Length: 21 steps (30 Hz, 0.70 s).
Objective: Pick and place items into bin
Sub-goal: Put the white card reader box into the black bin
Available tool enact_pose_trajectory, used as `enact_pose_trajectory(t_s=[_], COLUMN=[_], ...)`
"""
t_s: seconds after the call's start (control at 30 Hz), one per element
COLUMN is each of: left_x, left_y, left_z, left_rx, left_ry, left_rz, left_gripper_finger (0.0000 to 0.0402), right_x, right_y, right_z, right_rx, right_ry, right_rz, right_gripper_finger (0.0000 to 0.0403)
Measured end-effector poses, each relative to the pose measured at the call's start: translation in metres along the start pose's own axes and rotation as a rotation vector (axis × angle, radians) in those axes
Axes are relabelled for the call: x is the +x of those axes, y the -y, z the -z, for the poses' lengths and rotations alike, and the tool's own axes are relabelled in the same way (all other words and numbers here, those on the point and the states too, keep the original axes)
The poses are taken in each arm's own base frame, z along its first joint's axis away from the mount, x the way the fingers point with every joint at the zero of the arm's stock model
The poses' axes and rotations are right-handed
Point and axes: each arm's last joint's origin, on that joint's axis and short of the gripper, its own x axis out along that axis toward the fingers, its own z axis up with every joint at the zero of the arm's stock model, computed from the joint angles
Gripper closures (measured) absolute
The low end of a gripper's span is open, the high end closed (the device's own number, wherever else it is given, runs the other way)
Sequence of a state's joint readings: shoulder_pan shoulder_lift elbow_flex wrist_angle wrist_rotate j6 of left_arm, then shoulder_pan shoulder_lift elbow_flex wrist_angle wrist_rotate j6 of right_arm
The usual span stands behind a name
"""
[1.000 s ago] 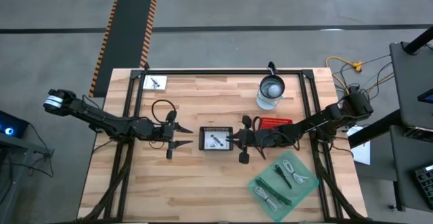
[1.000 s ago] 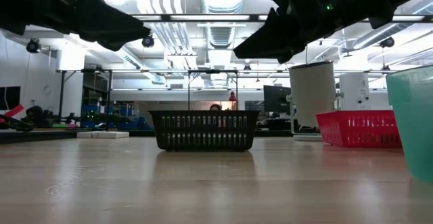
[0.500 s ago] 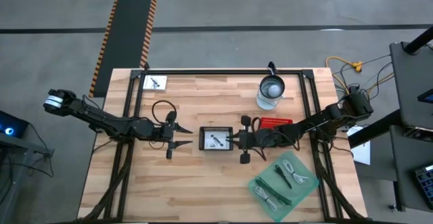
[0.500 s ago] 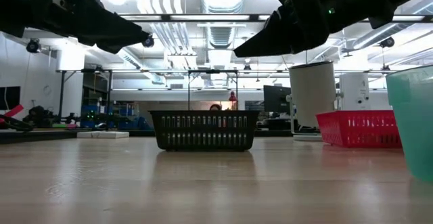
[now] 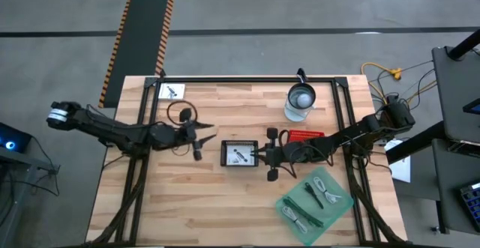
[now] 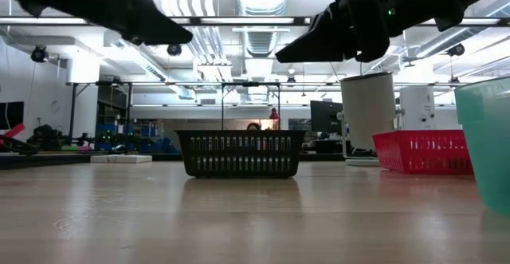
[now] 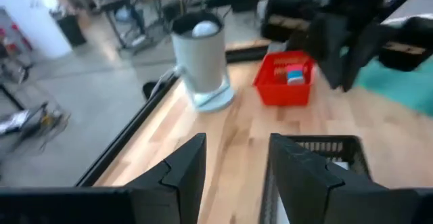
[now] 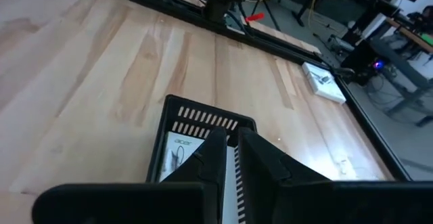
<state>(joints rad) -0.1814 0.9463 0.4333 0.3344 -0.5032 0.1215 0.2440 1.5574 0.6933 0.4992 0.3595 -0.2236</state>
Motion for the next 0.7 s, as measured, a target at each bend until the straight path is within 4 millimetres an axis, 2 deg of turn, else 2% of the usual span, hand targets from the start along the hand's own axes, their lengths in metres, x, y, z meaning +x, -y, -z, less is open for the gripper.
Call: enact_pose_trajectory(t_s=[0.2,0.47,0.7], left_x=[0.008,0.017,0.029], left_y=[-0.023,-0.063,-0.100], left_z=[-0.011,-0.023,-0.019], left_rx=[-0.041,-0.083,-0.139], left_ry=[-0.161,-0.318,-0.531], left_rz=[-0.096,-0.154,-0.188], left_gripper_finger=[0.0256,0.0256,0.0256], right_x=[0.000,0.000,0.000], right_y=[0.000,0.000,0.000], right_z=[0.000,0.000,0.000], right_rx=[-0.048,-0.070,-0.068], right_ry=[-0.002,-0.002,-0.003], right_rz=[0.000,0.001,0.003], right_gripper_finger=[0.0374,0.0374,0.0374])
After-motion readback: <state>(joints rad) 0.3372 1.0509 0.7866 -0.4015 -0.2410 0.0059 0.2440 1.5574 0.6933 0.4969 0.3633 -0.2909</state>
